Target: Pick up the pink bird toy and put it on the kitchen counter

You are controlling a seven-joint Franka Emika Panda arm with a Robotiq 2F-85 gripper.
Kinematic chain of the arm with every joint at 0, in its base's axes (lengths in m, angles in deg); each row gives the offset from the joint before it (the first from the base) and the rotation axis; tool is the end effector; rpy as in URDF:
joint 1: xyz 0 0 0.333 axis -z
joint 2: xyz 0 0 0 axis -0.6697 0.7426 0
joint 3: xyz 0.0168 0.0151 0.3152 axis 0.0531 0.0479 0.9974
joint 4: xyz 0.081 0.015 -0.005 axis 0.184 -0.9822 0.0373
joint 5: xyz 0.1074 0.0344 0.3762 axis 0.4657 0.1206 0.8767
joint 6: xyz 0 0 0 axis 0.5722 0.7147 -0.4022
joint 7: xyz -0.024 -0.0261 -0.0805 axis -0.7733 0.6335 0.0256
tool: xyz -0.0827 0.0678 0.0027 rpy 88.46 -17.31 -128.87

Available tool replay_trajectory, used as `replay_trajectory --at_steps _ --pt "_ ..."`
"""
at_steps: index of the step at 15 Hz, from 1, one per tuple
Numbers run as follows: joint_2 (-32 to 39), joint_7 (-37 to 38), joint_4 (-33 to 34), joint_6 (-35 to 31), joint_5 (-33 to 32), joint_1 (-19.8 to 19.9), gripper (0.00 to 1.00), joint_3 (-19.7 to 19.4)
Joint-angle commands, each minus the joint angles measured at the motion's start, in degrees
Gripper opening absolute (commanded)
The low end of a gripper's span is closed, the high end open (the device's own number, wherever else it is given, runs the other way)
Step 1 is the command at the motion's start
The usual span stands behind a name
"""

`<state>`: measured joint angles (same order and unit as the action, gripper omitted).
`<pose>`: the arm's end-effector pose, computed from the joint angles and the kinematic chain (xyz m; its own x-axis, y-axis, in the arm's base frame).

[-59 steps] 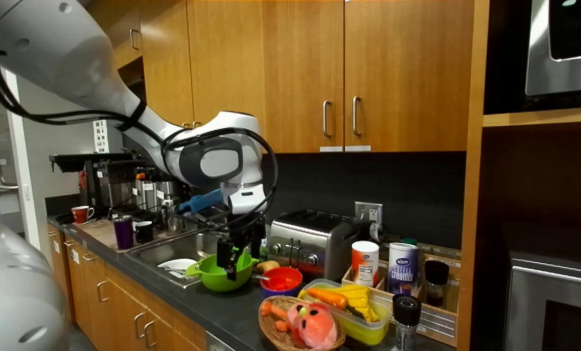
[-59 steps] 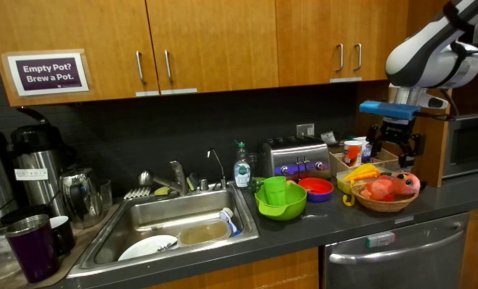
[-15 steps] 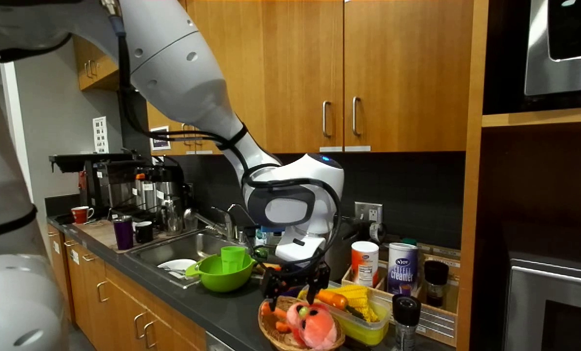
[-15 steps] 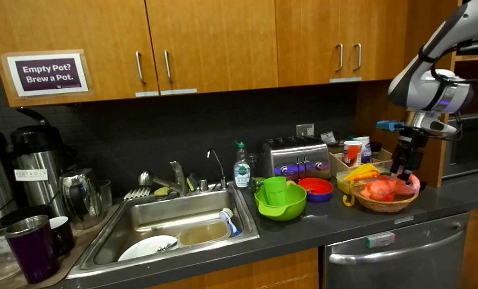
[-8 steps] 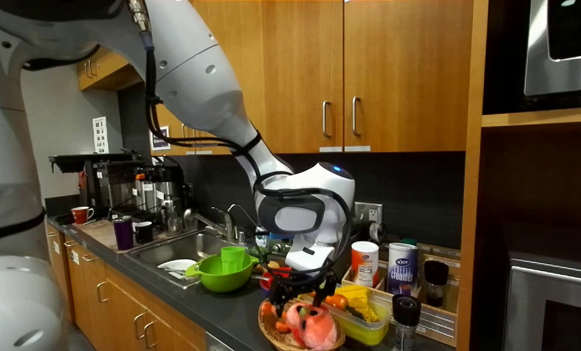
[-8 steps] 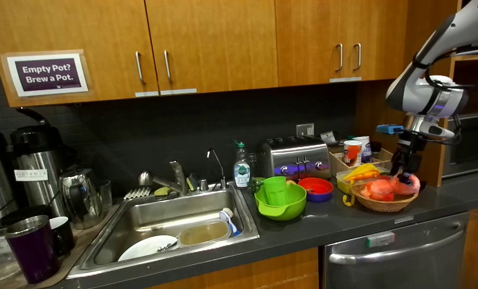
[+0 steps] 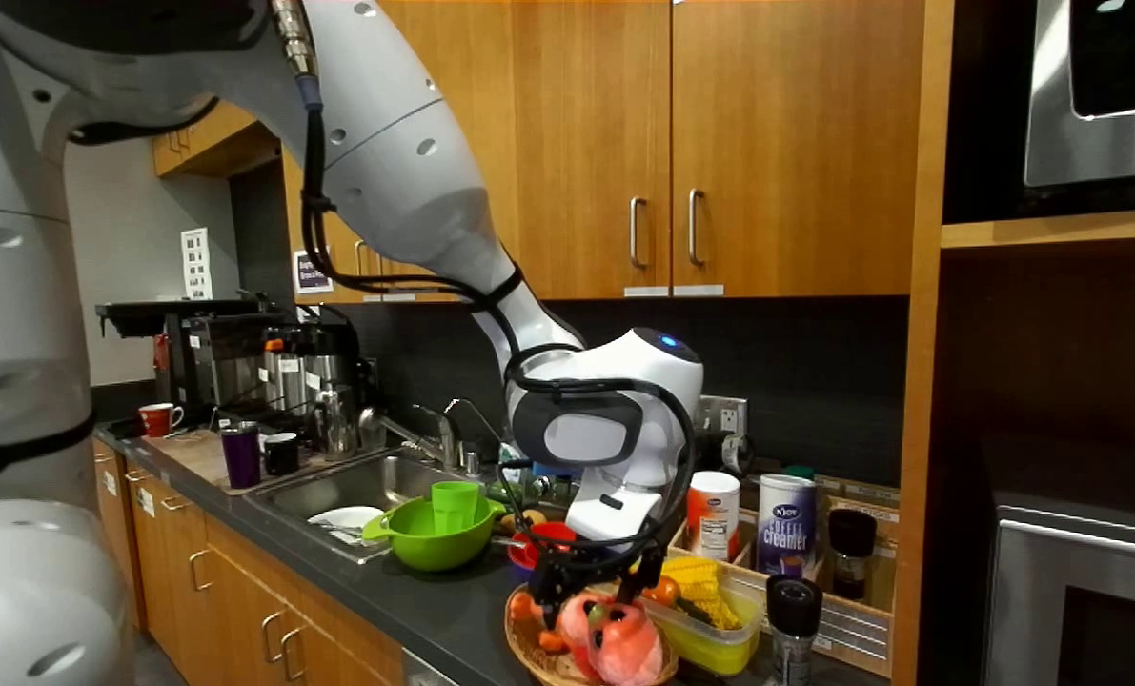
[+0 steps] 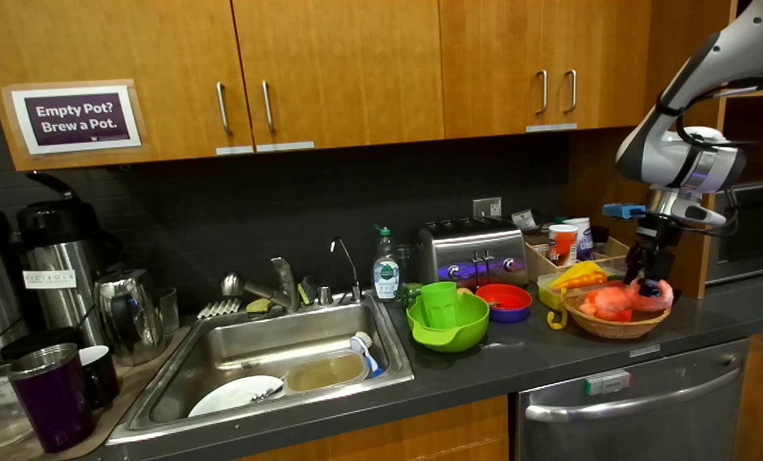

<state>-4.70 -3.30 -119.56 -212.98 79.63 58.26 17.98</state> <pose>0.3903 -0.2196 0.2717 -0.6454 -0.7052 -0.2934 -0.7552 0.6467 0.1069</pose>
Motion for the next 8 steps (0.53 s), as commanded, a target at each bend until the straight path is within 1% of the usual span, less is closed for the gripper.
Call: replay_trajectory --at_steps 1,8 --pt "0.75 -1.11 0.51 -0.27 1.16 -0.58 1.0 -0.44" --pt "1.07 0.39 1.49 -1.27 -0.22 -2.46 1.0 0.86"
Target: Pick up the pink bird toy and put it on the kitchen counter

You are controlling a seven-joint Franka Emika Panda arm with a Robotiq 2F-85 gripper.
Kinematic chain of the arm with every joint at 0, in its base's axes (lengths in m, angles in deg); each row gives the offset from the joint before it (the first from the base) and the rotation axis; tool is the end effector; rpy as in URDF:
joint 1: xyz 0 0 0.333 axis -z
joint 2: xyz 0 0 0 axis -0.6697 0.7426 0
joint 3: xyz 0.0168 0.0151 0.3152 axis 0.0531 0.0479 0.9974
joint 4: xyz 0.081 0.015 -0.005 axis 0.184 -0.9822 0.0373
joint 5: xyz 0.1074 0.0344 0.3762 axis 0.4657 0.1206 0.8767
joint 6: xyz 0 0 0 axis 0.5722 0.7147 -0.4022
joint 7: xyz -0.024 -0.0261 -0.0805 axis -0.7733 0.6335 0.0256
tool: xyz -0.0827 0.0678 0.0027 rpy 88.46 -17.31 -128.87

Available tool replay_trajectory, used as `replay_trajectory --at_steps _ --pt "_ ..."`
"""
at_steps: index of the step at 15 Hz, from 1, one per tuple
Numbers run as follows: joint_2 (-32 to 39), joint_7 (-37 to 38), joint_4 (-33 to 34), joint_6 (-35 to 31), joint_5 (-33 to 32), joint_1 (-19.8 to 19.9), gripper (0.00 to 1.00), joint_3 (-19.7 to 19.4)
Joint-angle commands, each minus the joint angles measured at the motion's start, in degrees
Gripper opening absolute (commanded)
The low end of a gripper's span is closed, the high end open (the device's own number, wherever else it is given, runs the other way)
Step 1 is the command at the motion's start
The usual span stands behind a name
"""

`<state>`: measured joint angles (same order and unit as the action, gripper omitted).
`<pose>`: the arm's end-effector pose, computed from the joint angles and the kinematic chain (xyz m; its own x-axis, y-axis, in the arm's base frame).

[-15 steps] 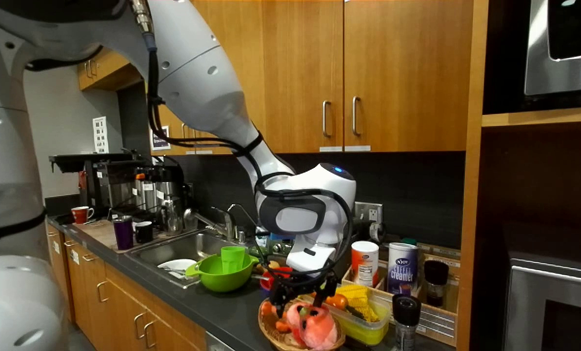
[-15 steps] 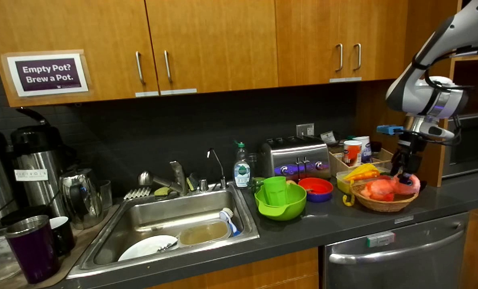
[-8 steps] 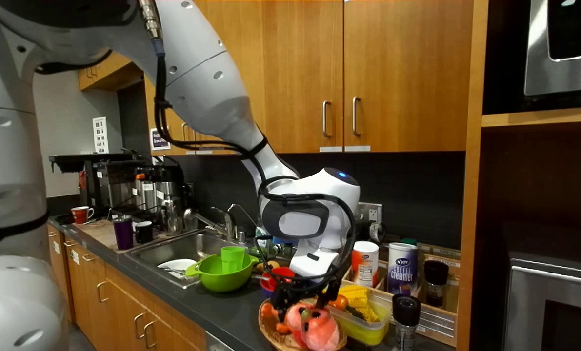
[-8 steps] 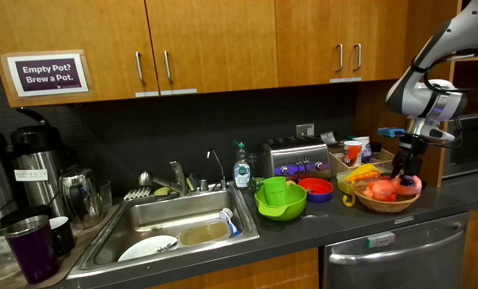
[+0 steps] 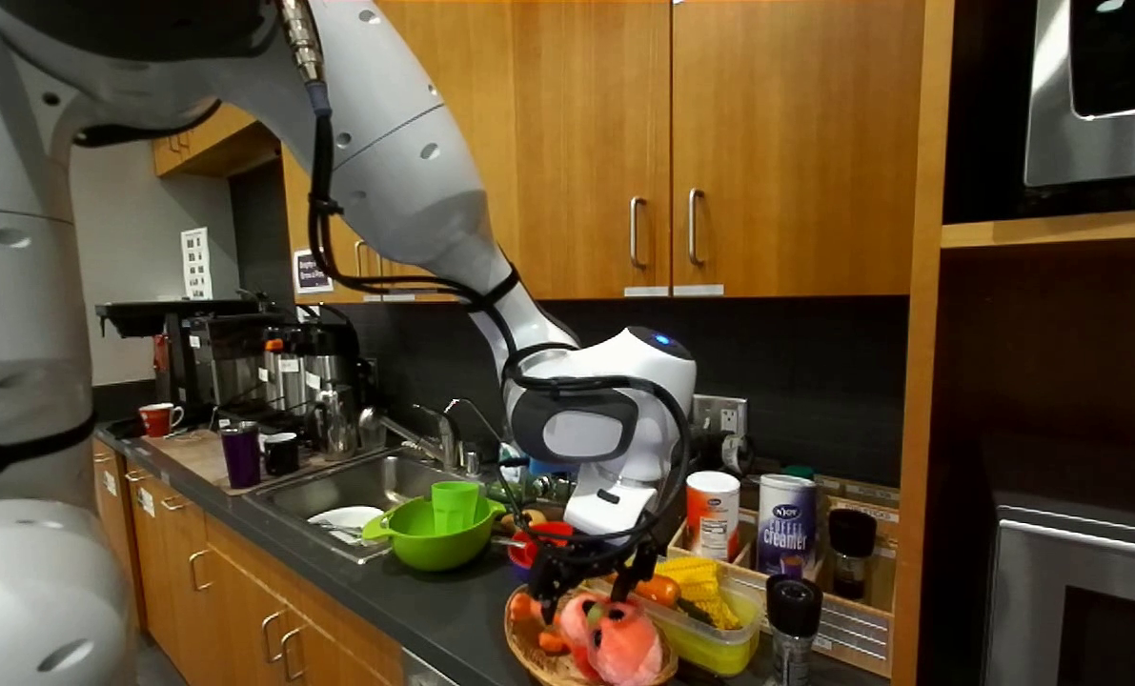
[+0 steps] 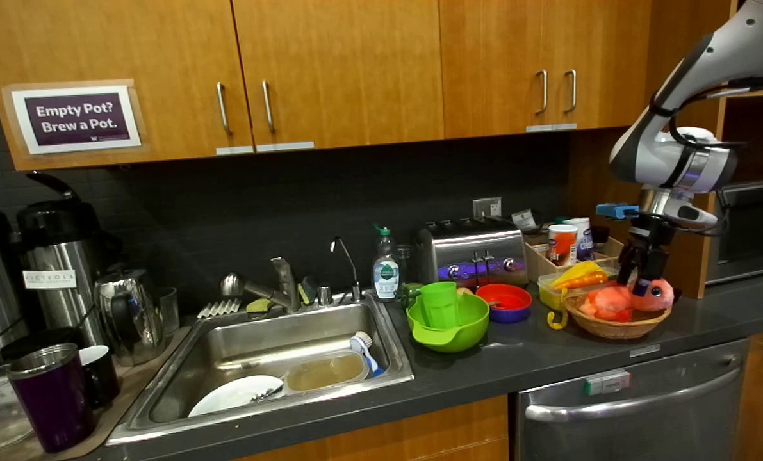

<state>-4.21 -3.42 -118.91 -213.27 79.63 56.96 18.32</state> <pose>0.4000 -0.2108 0.2725 -0.6230 -0.7259 -0.2916 -0.7743 0.6251 0.0982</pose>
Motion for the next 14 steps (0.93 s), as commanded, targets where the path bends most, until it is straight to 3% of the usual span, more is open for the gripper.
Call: replay_trajectory --at_steps 1,14 --pt "0.74 0.7 1.06 -1.0 -0.48 -1.46 1.0 0.68" --pt "2.19 8.18 1.9 -3.13 -10.98 -2.95 1.0 1.03"
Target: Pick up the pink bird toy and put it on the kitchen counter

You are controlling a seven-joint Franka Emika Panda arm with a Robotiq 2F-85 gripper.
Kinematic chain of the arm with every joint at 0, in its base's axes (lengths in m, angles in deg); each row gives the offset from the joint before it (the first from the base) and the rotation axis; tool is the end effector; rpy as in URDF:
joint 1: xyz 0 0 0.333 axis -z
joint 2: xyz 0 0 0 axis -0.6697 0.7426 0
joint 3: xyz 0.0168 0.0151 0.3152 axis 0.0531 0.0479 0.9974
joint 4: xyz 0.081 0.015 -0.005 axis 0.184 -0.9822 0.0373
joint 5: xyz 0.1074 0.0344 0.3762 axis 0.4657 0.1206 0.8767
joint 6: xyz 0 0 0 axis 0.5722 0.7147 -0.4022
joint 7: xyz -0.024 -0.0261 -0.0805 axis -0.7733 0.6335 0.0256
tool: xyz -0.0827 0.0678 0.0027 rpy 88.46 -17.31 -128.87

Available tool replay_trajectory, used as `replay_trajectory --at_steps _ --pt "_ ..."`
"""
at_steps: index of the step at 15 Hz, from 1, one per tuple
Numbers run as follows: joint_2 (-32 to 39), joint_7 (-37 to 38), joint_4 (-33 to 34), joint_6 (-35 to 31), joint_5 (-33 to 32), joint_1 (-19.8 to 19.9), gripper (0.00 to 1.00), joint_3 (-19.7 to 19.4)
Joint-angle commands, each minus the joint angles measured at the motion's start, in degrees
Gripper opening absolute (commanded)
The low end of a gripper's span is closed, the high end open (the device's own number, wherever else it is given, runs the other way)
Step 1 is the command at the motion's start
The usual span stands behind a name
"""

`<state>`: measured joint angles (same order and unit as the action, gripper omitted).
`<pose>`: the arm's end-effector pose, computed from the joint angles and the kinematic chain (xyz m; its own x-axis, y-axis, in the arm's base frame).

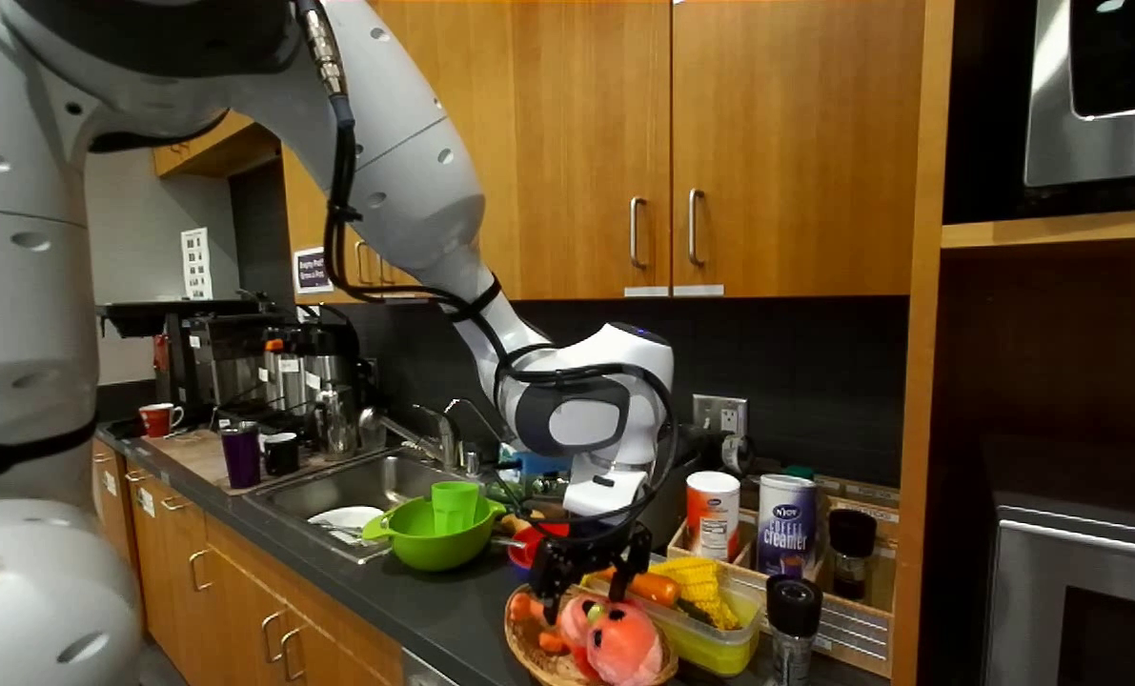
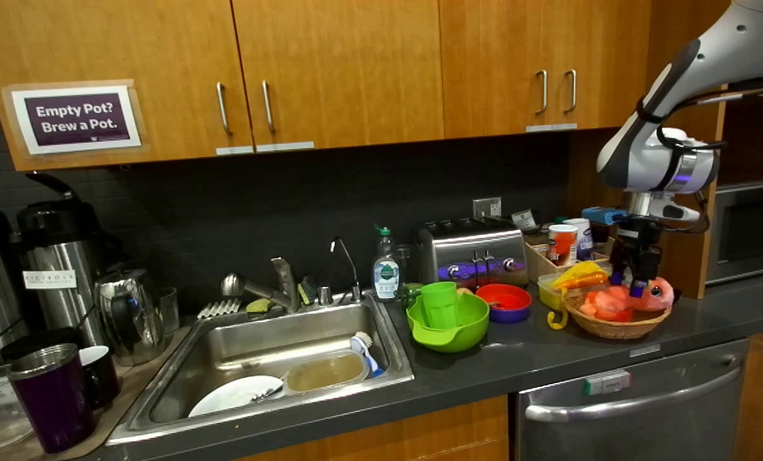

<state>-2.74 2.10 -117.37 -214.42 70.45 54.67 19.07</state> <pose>0.4193 -0.1955 0.2723 -0.5708 -0.7998 -0.1857 -0.8201 0.5661 0.0828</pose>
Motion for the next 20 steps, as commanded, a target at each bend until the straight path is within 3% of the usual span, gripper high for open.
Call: replay_trajectory --at_steps 1,13,14,16,20 --pt "0.88 3.11 0.32 -2.89 -2.07 -0.81 1.0 0.34" --pt "4.48 4.15 0.25 -7.71 -1.46 -2.08 1.0 0.21" --pt "4.41 4.23 0.27 -7.61 -1.53 -2.15 0.75 0.18" --pt "4.46 4.03 0.25 -7.83 -1.38 -2.22 0.68 0.18" --pt "4.4 4.17 0.28 -8.24 -1.62 -2.3 0.36 0.08"
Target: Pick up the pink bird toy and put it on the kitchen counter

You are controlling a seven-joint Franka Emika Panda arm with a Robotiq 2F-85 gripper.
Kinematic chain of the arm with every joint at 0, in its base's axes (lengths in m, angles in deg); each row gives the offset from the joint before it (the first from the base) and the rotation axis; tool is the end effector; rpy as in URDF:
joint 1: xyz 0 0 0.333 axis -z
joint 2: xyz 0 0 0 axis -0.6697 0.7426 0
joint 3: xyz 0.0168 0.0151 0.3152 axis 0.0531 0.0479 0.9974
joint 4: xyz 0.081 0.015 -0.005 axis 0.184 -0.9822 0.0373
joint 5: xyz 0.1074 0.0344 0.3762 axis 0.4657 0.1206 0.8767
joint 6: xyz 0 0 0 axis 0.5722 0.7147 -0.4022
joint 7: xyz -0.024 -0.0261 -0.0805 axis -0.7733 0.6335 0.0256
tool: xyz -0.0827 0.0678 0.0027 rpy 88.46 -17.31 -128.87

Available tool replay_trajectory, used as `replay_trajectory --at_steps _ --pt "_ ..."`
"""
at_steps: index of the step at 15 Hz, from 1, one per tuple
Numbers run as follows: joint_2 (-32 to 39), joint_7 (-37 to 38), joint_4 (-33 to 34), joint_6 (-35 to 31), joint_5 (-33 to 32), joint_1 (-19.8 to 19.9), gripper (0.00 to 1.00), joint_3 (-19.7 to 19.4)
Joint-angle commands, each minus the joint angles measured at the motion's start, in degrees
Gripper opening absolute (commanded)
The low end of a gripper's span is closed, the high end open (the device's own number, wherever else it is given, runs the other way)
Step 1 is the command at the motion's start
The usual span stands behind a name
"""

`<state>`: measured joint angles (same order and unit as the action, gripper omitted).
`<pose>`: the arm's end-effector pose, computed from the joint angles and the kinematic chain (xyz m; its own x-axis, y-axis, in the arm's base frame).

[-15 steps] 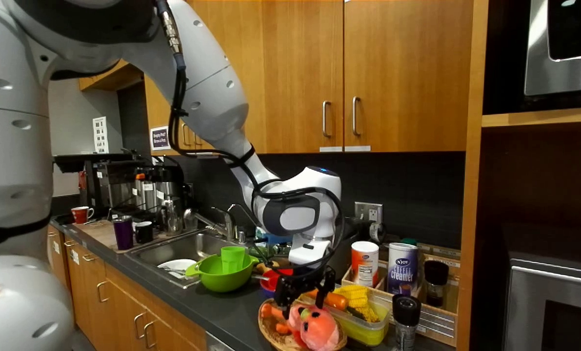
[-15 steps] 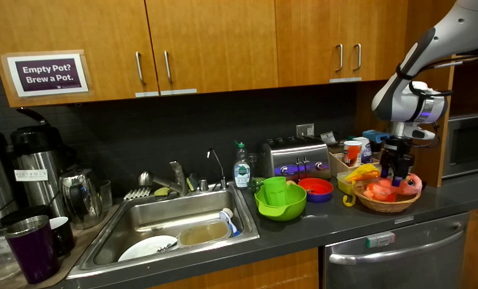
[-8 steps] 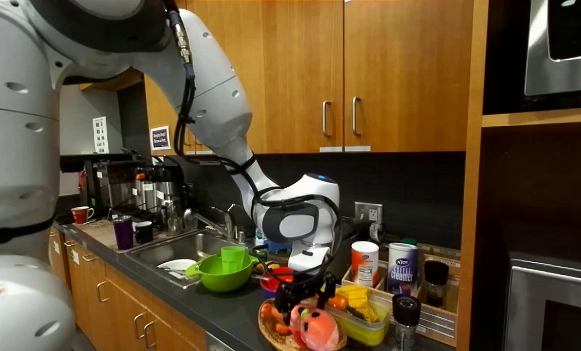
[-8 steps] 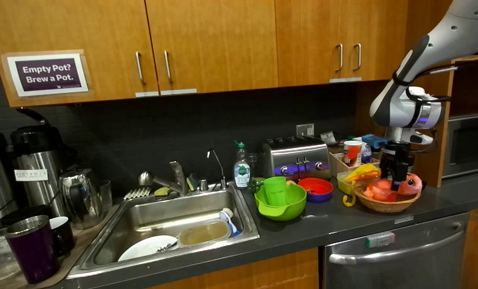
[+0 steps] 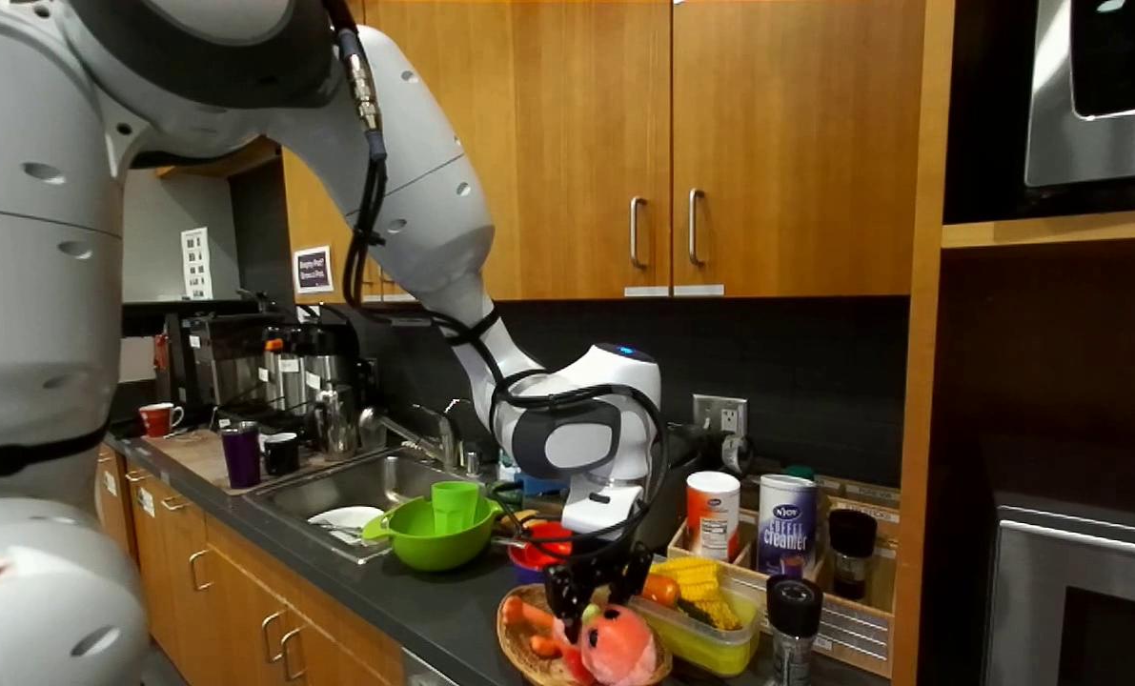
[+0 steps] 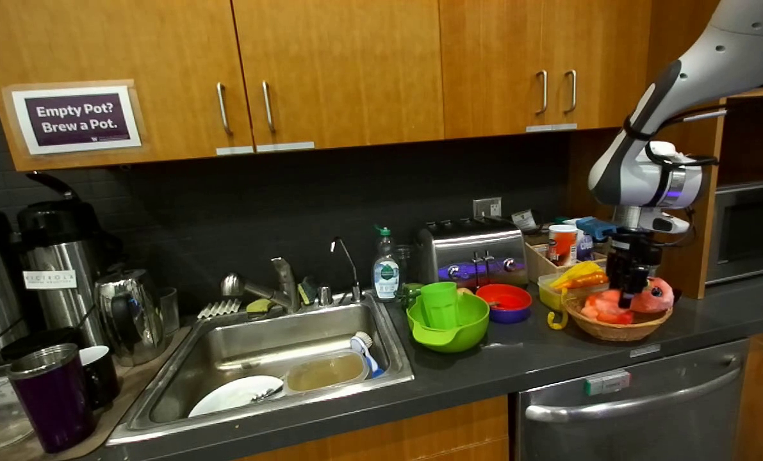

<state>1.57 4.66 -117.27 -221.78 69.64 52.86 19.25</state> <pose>0.4315 -0.1901 0.2489 -0.5826 -0.8008 -0.1391 -0.8107 0.5847 0.0295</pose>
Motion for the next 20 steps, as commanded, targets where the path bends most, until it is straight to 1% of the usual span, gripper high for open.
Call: replay_trajectory --at_steps 1,5,6,7,9,10,11,14,20 --pt "0.01 1.69 0.15 -0.92 -0.88 -0.48 0.28 -0.14" --pt "-0.15 1.47 0.11 -1.29 -0.73 -0.37 0.06 -0.2" --pt "-0.29 1.36 0.09 -1.31 -0.49 -0.35 0.02 -0.17" --pt "-0.56 0.95 0.06 -1.17 0.11 -0.32 0.06 -0.05" --pt "-1.24 0.85 -0.01 -0.92 0.34 -0.35 0.03 0.02" --pt "-1.69 1.04 -0.05 -0.8 0.06 -0.39 0.05 -0.01" --pt "-2.34 0.97 -0.17 -0.69 0.04 -0.43 0.03 0.03" --pt "-4.53 0.84 -0.69 0.01 0.32 -0.5 0.04 0.25" --pt "-12.47 0.6 -3.07 1.23 0.8 -0.45 0.04 0.99"
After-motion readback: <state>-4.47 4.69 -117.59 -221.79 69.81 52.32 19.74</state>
